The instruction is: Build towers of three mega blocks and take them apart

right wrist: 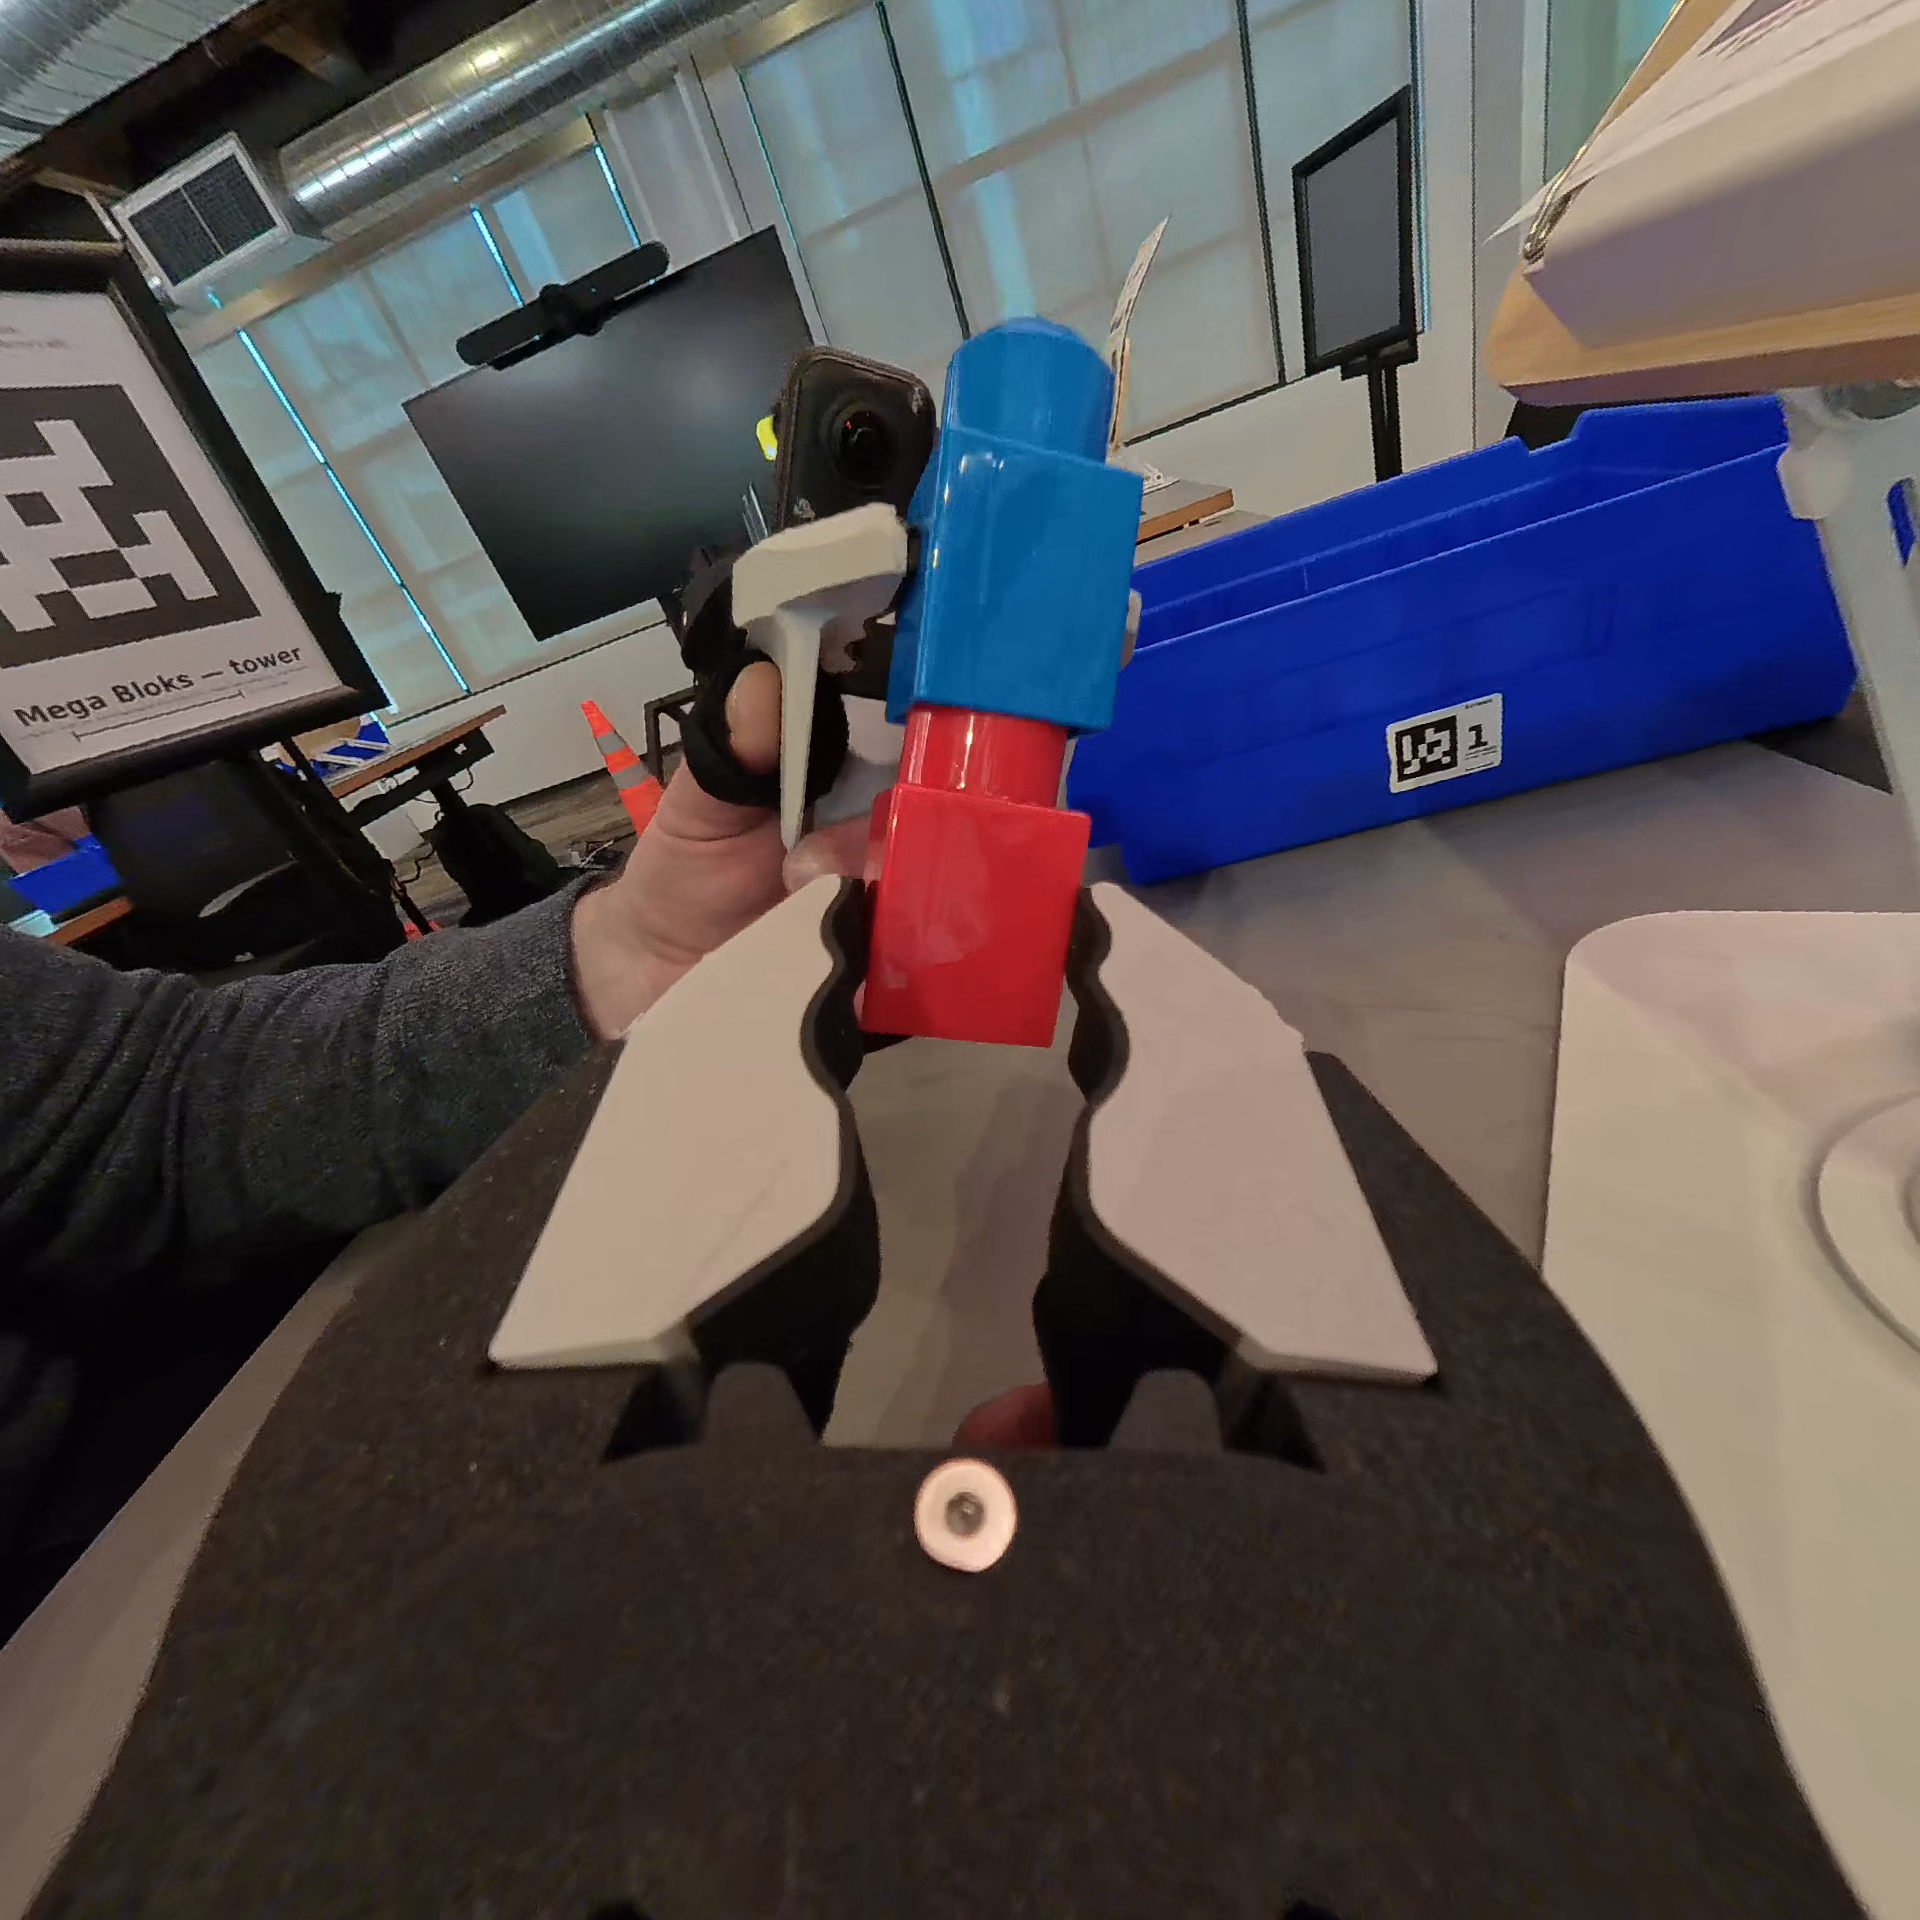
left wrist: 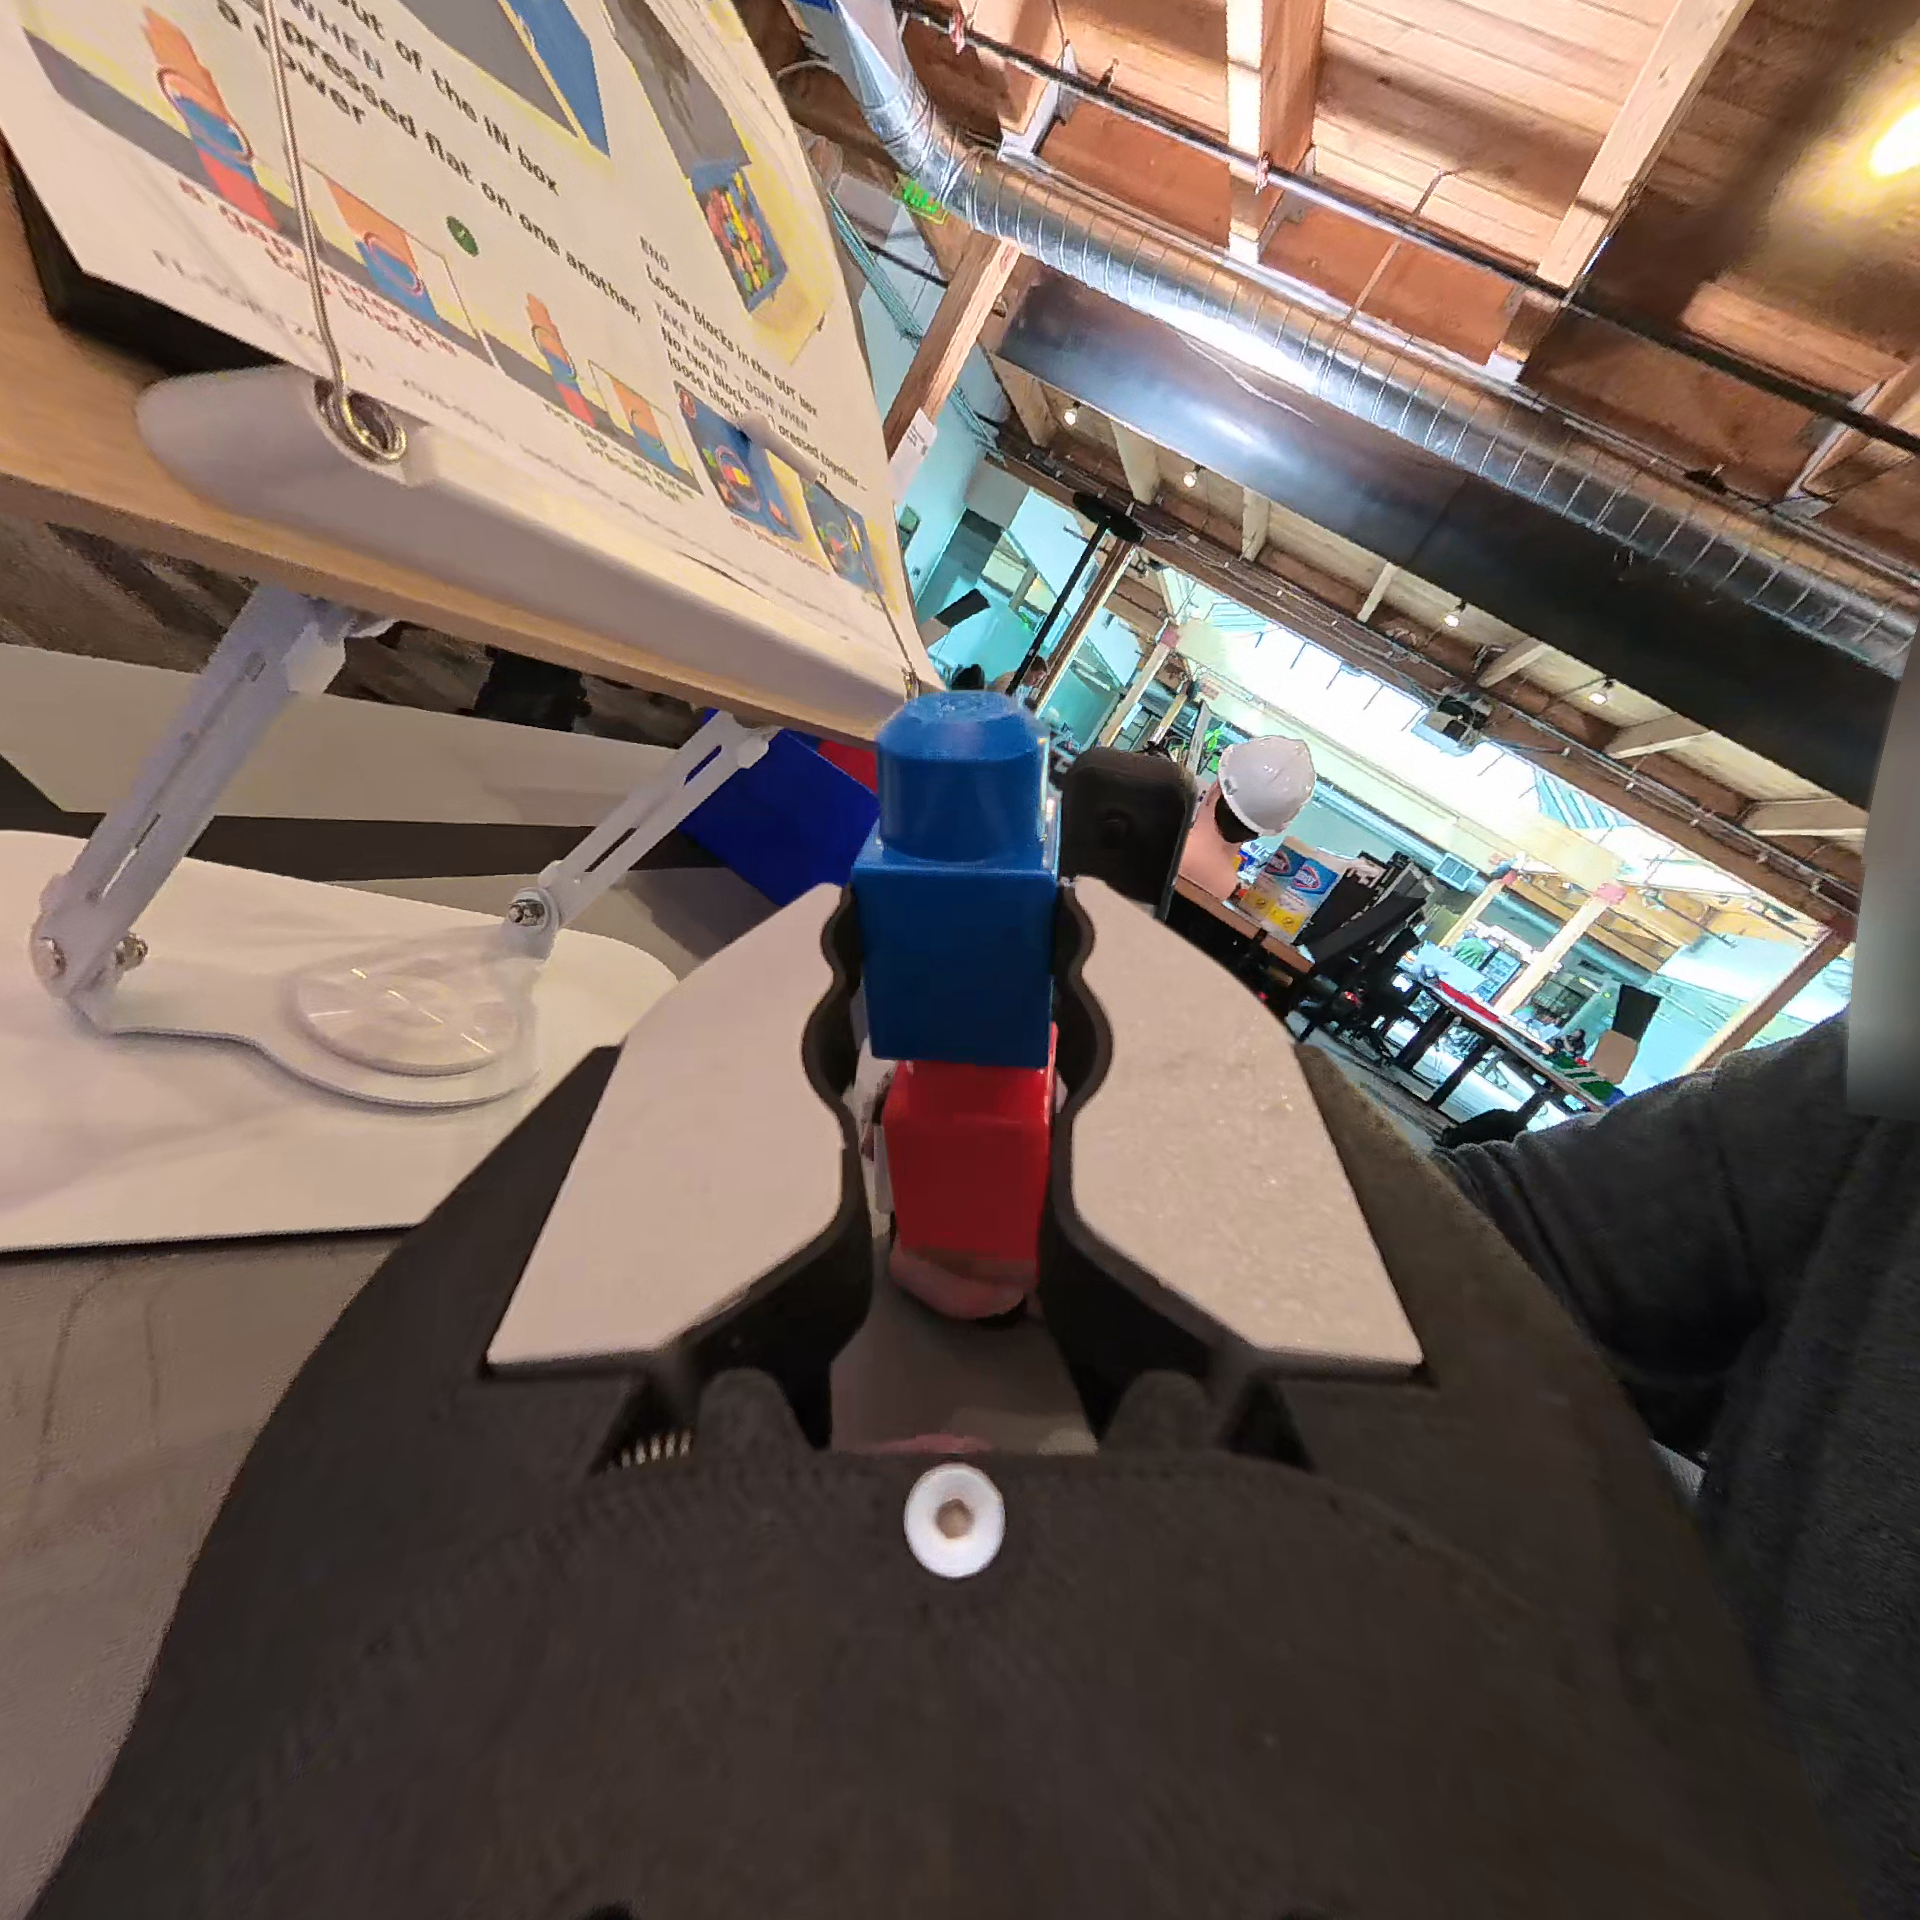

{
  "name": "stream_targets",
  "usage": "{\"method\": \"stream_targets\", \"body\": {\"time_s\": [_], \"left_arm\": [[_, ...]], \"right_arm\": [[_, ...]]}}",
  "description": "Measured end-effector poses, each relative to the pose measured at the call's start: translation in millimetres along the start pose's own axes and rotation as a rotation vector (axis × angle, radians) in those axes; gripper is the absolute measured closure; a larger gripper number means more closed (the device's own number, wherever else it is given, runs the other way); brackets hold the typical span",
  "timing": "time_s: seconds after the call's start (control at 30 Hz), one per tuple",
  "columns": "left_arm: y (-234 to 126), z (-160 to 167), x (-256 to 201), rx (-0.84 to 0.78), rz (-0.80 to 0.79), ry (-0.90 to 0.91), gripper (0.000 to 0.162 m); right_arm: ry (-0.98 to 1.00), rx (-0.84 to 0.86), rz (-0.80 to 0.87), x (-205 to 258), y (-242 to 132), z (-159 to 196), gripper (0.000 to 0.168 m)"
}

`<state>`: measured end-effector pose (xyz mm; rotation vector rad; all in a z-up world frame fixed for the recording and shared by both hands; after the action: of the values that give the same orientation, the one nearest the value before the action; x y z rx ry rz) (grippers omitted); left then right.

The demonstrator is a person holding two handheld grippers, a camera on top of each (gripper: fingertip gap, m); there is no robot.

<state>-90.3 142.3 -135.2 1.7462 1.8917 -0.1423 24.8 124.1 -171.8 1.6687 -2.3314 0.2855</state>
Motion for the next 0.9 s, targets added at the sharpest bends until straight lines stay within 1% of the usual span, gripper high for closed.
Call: {"method": "stream_targets", "body": {"time_s": [0.17, 0.57, 0.9], "left_arm": [[1, 5, 1, 0.013, 0.004, -0.013, 0.127], [1, 9, 0, 0.046, -0.008, 0.033, 0.127], [1, 11, -1, 0.072, 0.01, 0.019, 0.127]], "right_arm": [[-0.003, -0.003, 0.011, -1, 0, 0, 0.131], [-0.005, 0.006, 0.016, -1, -1, 1, 0.132], [-0.017, 0.011, 0.017, 0, 0, 1, 0.132]]}}
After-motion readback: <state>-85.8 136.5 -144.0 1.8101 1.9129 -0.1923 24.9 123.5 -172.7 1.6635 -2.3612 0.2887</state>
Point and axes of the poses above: each gripper's, where its closed fingertips meet, y out along the fingers, z out of its underside, x = y × z across the jaws, the point moved 6 cm from there along -y, back along the fingers, and after that the axes turned 10 degrees about z, right-handed, at the moved point
